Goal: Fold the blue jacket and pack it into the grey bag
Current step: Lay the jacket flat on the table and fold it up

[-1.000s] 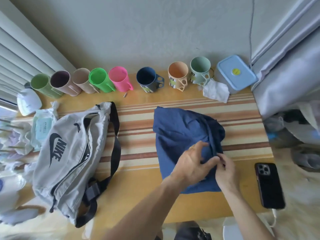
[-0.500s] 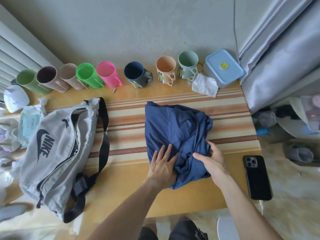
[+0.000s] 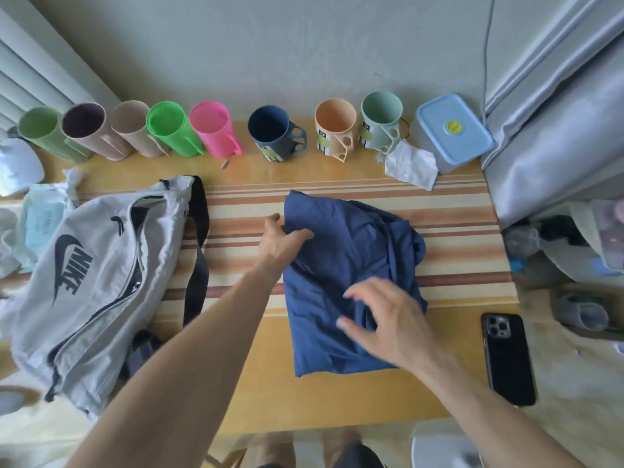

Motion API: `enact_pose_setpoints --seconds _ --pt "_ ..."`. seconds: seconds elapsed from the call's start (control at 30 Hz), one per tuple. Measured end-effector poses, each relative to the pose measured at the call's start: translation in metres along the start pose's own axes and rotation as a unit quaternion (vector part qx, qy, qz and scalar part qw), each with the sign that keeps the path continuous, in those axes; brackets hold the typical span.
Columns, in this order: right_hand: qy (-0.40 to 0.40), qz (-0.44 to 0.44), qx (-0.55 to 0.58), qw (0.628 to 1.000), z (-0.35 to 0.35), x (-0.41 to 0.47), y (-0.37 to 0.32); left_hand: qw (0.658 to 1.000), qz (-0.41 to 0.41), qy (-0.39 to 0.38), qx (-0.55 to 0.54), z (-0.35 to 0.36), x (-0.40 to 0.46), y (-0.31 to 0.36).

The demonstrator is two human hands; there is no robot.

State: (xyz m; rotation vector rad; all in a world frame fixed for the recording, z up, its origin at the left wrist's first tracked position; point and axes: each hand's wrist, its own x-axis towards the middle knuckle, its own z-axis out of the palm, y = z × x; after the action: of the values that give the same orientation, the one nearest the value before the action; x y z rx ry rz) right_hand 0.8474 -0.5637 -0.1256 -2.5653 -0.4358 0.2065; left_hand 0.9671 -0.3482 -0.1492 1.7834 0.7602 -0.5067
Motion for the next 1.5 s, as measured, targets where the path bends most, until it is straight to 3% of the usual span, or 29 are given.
enact_pose_setpoints --seconds 0.07,0.17,0.2,0.27,0.3,0.37,0.43,0.5,0.53,0.6,0.63,0.7,0.77,0.83,0.87,0.93,1.0,1.03,1.13,1.2,1.23,1.27,1.3,1.37,1.4,1.43,1.47,1.5 --pt "-0.143 -0.038 -0.077 0.986 0.026 -0.015 -0.007 0.999 -0.028 -0.024 -0.030 0.003 0.014 0.014" --pt "-0.216 -0.001 -0.126 0.968 0.058 -0.026 0.000 0.996 -0.016 -0.057 -0.065 0.005 0.013 0.022" --pt "-0.216 0.009 -0.126 0.968 0.061 -0.026 0.001 0.995 0.024 -0.070 -0.066 0.005 0.008 0.022" --pt "-0.215 0.022 -0.114 0.970 0.062 -0.030 0.000 0.975 0.197 -0.102 0.024 0.001 -0.013 0.019" --pt "-0.206 0.030 -0.098 0.973 0.060 -0.034 -0.001 0.937 0.310 -0.128 0.098 -0.002 -0.026 0.013" --pt "-0.148 0.054 -0.032 0.987 0.052 -0.053 0.001 0.825 0.484 -0.189 0.224 -0.008 -0.048 -0.009" --pt "0.002 0.113 0.041 0.993 0.041 -0.078 0.008 0.700 0.589 -0.212 0.344 -0.011 -0.061 -0.043" --pt "0.129 0.262 0.102 0.951 0.029 -0.100 0.016 0.582 0.616 -0.241 0.473 -0.013 -0.066 -0.077" --pt "0.177 0.325 0.130 0.920 0.023 -0.105 0.019 0.542 0.597 -0.261 0.531 -0.014 -0.068 -0.090" --pt "0.235 0.355 0.119 0.897 0.016 -0.099 0.021 0.507 0.533 -0.294 0.610 -0.016 -0.071 -0.103" --pt "0.237 0.318 0.094 0.913 0.013 -0.089 0.019 0.511 0.508 -0.303 0.624 -0.016 -0.074 -0.104" --pt "0.207 0.176 0.025 0.962 0.014 -0.066 0.016 0.553 0.508 -0.292 0.593 -0.014 -0.083 -0.105" --pt "0.135 0.079 -0.036 0.987 0.024 -0.049 0.014 0.634 0.522 -0.243 0.516 -0.013 -0.092 -0.110" --pt "0.064 0.067 -0.084 0.992 0.040 -0.050 0.014 0.733 0.502 -0.148 0.434 -0.012 -0.099 -0.118" --pt "0.045 0.077 -0.097 0.991 0.046 -0.056 0.014 0.784 0.463 -0.085 0.403 -0.010 -0.100 -0.123" --pt "0.028 0.097 -0.102 0.990 0.056 -0.070 0.012 0.886 0.308 0.011 0.346 -0.005 -0.108 -0.126" --pt "0.008 0.100 -0.109 0.989 0.065 -0.083 0.010 0.962 0.124 0.025 0.240 0.002 -0.112 -0.125" --pt "-0.009 0.099 -0.103 0.990 0.069 -0.086 0.007 0.982 0.045 0.014 0.184 0.005 -0.112 -0.123" --pt "-0.031 0.098 -0.051 0.993 0.077 -0.088 0.014 0.996 -0.065 -0.021 0.049 0.012 -0.110 -0.111" --pt "-0.047 0.134 0.029 0.989 0.075 -0.086 0.019 0.999 -0.031 -0.021 0.021 0.020 -0.120 -0.101" --pt "-0.053 0.179 0.135 0.973 0.067 -0.084 0.017 0.999 0.015 -0.030 0.026 0.025 -0.128 -0.095" --pt "-0.049 0.245 0.302 0.920 0.051 -0.080 0.011 0.996 0.064 -0.049 0.041 0.033 -0.137 -0.088" --pt "-0.021 0.308 0.468 0.828 0.036 -0.078 0.006 0.988 0.113 -0.086 0.058 0.042 -0.147 -0.083" --pt "0.052 0.381 0.731 0.563 0.011 -0.079 0.006 0.960 0.183 -0.183 0.106 0.066 -0.163 -0.074" --pt "0.073 0.381 0.775 0.499 0.001 -0.081 0.008 0.941 0.200 -0.228 0.152 0.080 -0.167 -0.073" --pt "0.079 0.398 0.768 0.496 -0.007 -0.083 0.010 0.914 0.213 -0.258 0.229 0.094 -0.167 -0.075" --pt "0.080 0.438 0.716 0.538 -0.010 -0.088 0.014 0.873 0.241 -0.277 0.322 0.106 -0.166 -0.077" --pt "0.072 0.491 0.620 0.607 -0.007 -0.093 0.022 0.828 0.276 -0.288 0.394 0.116 -0.164 -0.080"
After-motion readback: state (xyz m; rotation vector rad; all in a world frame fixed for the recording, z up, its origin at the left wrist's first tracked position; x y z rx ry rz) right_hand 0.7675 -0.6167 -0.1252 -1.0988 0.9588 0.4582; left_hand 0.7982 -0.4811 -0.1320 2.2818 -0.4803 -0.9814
